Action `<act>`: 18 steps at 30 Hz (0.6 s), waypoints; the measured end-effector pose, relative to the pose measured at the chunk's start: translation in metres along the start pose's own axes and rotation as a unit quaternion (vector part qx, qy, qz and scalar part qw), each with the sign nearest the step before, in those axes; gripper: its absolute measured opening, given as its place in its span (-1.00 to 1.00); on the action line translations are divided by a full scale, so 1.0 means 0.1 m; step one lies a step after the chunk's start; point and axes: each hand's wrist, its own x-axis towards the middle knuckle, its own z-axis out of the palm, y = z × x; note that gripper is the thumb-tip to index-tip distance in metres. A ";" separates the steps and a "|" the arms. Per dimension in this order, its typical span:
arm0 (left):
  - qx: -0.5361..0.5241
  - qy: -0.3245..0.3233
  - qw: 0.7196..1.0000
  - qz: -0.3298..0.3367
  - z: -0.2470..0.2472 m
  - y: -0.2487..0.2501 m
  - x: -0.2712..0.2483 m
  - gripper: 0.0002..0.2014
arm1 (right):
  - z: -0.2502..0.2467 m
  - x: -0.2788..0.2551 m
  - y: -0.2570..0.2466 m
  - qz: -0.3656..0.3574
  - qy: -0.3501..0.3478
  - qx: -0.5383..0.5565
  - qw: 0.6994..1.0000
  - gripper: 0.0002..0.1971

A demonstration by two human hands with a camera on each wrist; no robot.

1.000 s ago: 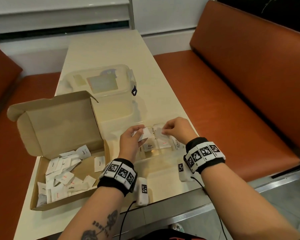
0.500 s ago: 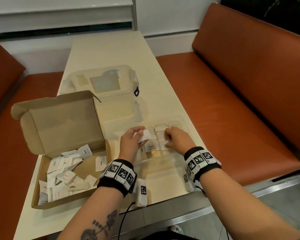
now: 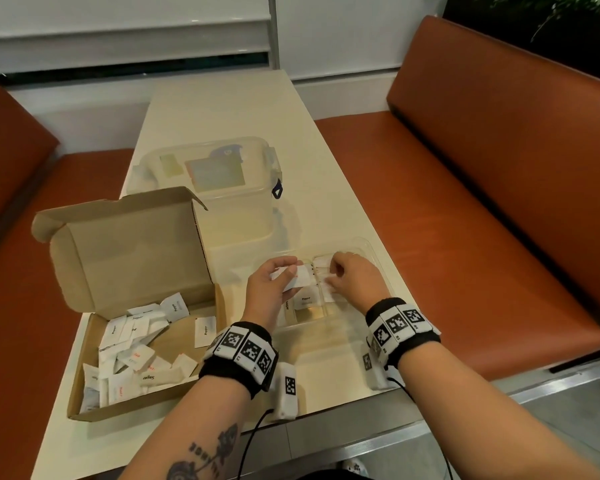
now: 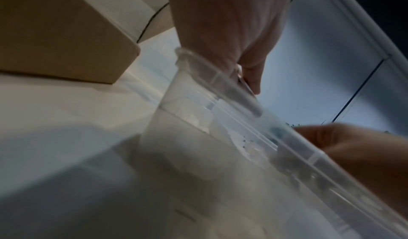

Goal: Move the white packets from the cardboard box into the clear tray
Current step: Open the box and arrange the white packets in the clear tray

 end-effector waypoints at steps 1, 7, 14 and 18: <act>0.000 0.000 1.000 0.001 0.01 0.01 0.01 -0.85 | -0.02 0.00 -0.05 0.006 0.026 0.051 0.998 -0.84; -0.021 0.012 1.000 -0.008 0.09 0.06 0.04 -0.93 | -0.10 0.01 -0.30 0.058 -0.011 0.295 0.954 -0.85; -0.055 0.001 0.998 -0.032 0.05 0.09 0.03 -0.78 | -0.20 0.03 -0.21 0.065 0.019 0.356 0.932 -0.87; -0.004 -0.002 1.000 -0.027 0.04 0.11 0.02 -0.82 | -0.32 0.08 -0.21 0.018 -0.040 0.297 0.954 -0.90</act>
